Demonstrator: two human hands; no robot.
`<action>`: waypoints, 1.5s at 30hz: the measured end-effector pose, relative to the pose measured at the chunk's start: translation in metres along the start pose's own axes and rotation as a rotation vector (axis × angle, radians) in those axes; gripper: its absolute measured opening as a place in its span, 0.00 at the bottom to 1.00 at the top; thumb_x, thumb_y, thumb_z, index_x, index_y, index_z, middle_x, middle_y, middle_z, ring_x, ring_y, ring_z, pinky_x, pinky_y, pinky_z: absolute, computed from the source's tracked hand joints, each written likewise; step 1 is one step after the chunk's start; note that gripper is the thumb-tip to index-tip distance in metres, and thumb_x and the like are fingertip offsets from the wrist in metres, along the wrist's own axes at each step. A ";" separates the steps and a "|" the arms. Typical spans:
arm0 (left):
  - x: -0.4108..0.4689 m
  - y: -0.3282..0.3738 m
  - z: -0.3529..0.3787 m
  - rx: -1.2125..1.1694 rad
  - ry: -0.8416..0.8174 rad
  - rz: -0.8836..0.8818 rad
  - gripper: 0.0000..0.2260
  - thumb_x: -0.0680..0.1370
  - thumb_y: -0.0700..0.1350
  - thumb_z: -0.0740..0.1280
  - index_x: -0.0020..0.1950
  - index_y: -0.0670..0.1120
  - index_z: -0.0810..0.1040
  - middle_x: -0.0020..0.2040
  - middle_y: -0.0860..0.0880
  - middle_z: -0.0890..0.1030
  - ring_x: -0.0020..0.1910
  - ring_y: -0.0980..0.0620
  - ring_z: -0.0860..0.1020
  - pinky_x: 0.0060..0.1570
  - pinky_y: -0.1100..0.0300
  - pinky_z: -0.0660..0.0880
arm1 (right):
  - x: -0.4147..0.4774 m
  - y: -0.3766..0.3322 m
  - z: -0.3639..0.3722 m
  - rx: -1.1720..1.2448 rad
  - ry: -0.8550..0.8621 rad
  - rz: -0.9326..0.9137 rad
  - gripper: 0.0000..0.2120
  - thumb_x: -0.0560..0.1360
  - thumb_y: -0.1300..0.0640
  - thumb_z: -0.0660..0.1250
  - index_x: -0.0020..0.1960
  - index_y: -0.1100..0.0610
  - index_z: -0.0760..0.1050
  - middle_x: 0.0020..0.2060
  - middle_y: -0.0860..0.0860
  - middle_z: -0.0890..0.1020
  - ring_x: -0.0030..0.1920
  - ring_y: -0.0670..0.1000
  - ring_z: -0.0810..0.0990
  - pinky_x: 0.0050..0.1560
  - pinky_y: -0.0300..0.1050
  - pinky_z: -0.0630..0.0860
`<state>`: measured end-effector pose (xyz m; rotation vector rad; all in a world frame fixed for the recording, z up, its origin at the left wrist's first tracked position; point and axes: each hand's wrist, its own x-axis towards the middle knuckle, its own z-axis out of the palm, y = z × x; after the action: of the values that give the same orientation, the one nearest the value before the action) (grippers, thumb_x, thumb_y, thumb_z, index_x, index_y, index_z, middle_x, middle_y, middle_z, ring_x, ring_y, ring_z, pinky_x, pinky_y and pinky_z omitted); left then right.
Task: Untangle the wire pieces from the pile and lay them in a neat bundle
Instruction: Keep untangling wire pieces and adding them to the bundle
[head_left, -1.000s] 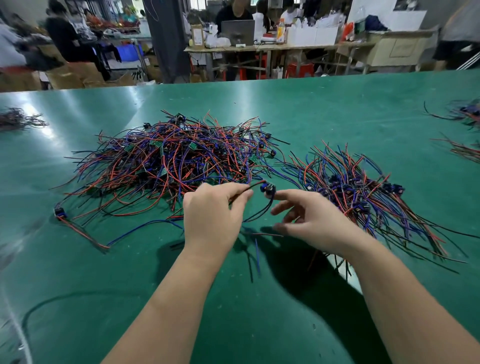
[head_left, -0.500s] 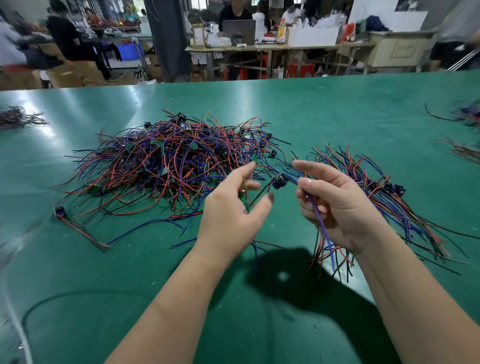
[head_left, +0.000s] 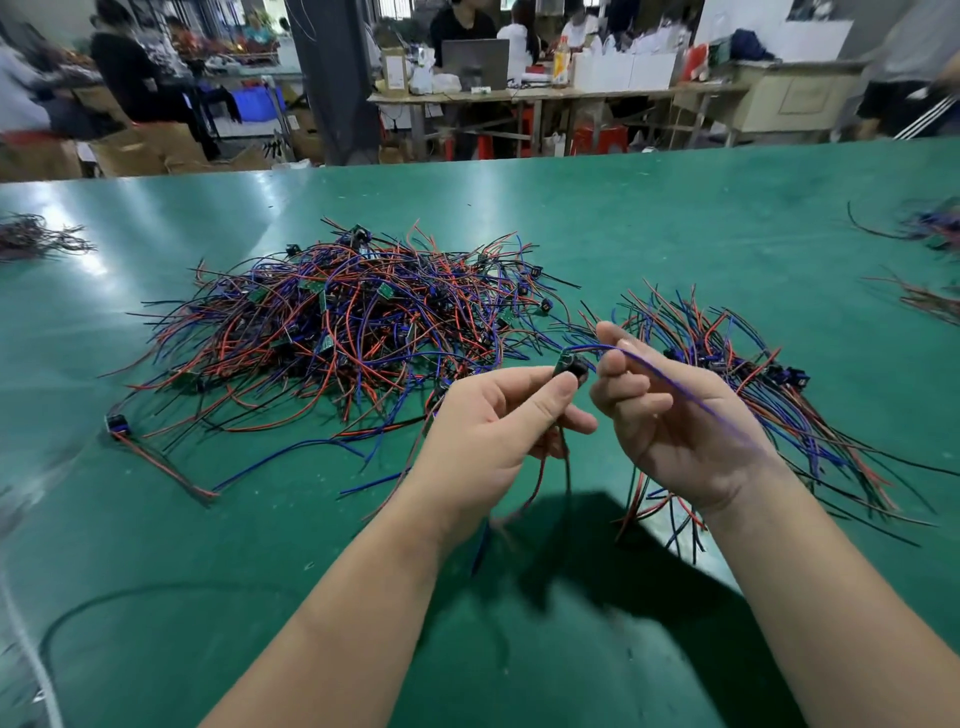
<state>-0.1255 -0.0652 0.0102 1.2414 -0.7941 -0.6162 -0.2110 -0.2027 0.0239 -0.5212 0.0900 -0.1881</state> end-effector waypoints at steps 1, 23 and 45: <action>0.000 0.000 0.001 -0.047 0.002 -0.034 0.09 0.71 0.50 0.67 0.44 0.46 0.83 0.33 0.49 0.83 0.25 0.59 0.73 0.29 0.69 0.71 | 0.000 0.001 -0.001 -0.035 0.007 -0.038 0.21 0.52 0.71 0.79 0.45 0.64 0.83 0.35 0.56 0.81 0.29 0.46 0.77 0.25 0.30 0.73; -0.001 -0.010 0.004 0.081 0.187 -0.203 0.07 0.73 0.44 0.73 0.40 0.41 0.81 0.32 0.49 0.82 0.19 0.58 0.67 0.21 0.67 0.68 | 0.012 0.018 -0.009 -0.595 0.260 -0.186 0.07 0.60 0.63 0.71 0.36 0.56 0.85 0.31 0.50 0.82 0.33 0.44 0.80 0.37 0.31 0.76; -0.008 -0.008 -0.002 0.372 -0.342 -0.367 0.08 0.70 0.43 0.76 0.35 0.45 0.79 0.29 0.50 0.80 0.21 0.56 0.70 0.23 0.68 0.66 | 0.001 -0.026 -0.024 -0.614 0.706 -0.296 0.07 0.74 0.60 0.70 0.41 0.64 0.77 0.26 0.51 0.75 0.21 0.43 0.71 0.18 0.32 0.64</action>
<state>-0.1280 -0.0596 0.0004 1.6677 -1.0034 -1.0310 -0.2168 -0.2369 0.0161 -1.0623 0.7795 -0.6408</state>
